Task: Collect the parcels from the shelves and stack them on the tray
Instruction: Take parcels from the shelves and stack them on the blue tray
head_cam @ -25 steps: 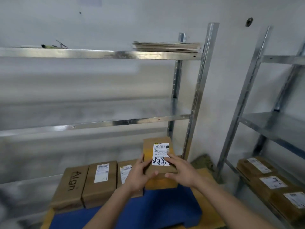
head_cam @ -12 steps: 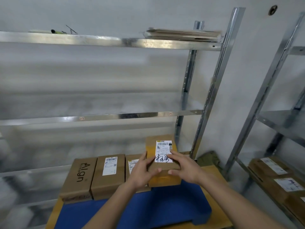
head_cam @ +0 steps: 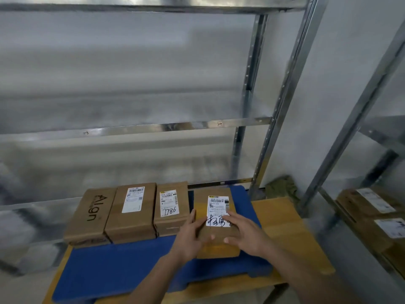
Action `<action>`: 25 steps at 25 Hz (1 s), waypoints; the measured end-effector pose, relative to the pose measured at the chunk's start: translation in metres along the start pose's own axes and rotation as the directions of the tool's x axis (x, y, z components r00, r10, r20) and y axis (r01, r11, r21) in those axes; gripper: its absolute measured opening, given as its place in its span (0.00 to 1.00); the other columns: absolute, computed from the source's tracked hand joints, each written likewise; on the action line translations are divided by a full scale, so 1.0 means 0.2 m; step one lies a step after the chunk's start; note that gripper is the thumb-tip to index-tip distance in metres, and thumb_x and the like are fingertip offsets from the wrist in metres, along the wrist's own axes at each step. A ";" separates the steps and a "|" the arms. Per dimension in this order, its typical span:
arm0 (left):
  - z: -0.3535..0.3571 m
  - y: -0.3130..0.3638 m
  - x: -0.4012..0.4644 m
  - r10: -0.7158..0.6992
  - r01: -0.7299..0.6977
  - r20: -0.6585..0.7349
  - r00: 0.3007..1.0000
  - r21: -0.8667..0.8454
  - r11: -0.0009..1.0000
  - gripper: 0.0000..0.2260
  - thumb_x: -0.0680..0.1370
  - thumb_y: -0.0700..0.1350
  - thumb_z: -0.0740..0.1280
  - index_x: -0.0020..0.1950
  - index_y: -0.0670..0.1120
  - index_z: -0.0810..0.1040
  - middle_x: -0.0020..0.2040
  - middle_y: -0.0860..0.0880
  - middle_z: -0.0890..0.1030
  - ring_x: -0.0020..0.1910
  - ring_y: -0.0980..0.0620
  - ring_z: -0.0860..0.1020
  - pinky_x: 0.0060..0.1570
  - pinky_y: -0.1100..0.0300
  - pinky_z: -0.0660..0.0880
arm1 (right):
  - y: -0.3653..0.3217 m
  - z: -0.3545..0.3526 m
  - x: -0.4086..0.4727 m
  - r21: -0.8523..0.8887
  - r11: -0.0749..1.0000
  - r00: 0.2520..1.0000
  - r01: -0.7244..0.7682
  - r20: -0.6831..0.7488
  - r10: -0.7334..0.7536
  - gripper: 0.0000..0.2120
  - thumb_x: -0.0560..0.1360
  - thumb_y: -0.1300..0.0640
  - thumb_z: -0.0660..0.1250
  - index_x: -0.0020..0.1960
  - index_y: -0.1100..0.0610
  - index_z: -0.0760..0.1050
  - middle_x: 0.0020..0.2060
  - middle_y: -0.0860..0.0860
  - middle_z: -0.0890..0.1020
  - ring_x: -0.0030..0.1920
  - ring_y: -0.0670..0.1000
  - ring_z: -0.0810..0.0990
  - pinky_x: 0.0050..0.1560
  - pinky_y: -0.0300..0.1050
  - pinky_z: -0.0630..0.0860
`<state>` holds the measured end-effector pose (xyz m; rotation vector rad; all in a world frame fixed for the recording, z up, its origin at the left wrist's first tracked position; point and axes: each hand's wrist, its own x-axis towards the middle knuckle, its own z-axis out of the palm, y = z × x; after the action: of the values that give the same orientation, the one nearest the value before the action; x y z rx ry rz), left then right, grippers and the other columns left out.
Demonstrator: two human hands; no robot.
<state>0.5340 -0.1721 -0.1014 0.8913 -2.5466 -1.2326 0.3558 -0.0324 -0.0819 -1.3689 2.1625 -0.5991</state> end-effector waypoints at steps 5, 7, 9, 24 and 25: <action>0.16 -0.09 0.01 -0.030 0.031 0.022 0.999 -0.032 0.999 0.30 0.76 0.56 0.70 0.76 0.57 0.63 0.80 0.55 0.50 0.77 0.53 0.56 0.68 0.63 0.60 | 0.18 0.14 0.05 0.049 0.999 0.998 -0.001 0.060 -0.002 0.36 0.74 0.48 0.75 0.78 0.46 0.63 0.78 0.36 0.57 0.75 0.42 0.62 0.74 0.47 0.66; 0.22 -0.15 0.01 -0.052 0.052 0.010 0.999 -0.052 0.997 0.30 0.76 0.56 0.70 0.76 0.59 0.63 0.80 0.56 0.49 0.77 0.53 0.57 0.67 0.63 0.61 | 0.23 0.20 0.07 0.068 0.998 0.997 0.002 0.071 -0.007 0.36 0.74 0.49 0.75 0.78 0.47 0.64 0.78 0.36 0.57 0.75 0.42 0.61 0.74 0.46 0.66; 0.27 -0.21 0.00 -0.059 0.059 0.006 0.998 -0.068 0.996 0.28 0.76 0.57 0.70 0.73 0.65 0.62 0.80 0.57 0.48 0.76 0.56 0.58 0.67 0.64 0.63 | 0.27 0.26 0.09 0.086 0.996 0.996 0.008 0.084 -0.016 0.35 0.74 0.51 0.75 0.78 0.47 0.64 0.77 0.36 0.57 0.75 0.41 0.61 0.74 0.45 0.65; 0.34 -0.39 0.07 -0.013 0.013 -0.031 0.999 0.024 1.000 0.30 0.79 0.52 0.68 0.77 0.61 0.60 0.76 0.70 0.46 0.68 0.69 0.61 0.56 0.80 0.64 | 0.40 0.39 0.20 0.170 0.983 0.994 0.061 0.080 -0.076 0.34 0.76 0.56 0.73 0.77 0.45 0.63 0.77 0.32 0.54 0.71 0.35 0.63 0.63 0.27 0.68; 0.33 -0.39 0.09 -0.014 0.015 -0.033 0.999 0.026 1.000 0.29 0.79 0.52 0.68 0.77 0.61 0.60 0.77 0.69 0.46 0.68 0.68 0.61 0.57 0.78 0.65 | 0.40 0.39 0.22 0.178 0.982 0.994 0.060 0.077 -0.075 0.34 0.76 0.57 0.73 0.77 0.45 0.64 0.77 0.32 0.54 0.71 0.36 0.64 0.64 0.29 0.69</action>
<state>0.5277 -0.1770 -0.2058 0.9289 -2.5415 -1.1808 0.3338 -0.0486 -0.1987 -1.3515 1.9539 -0.7273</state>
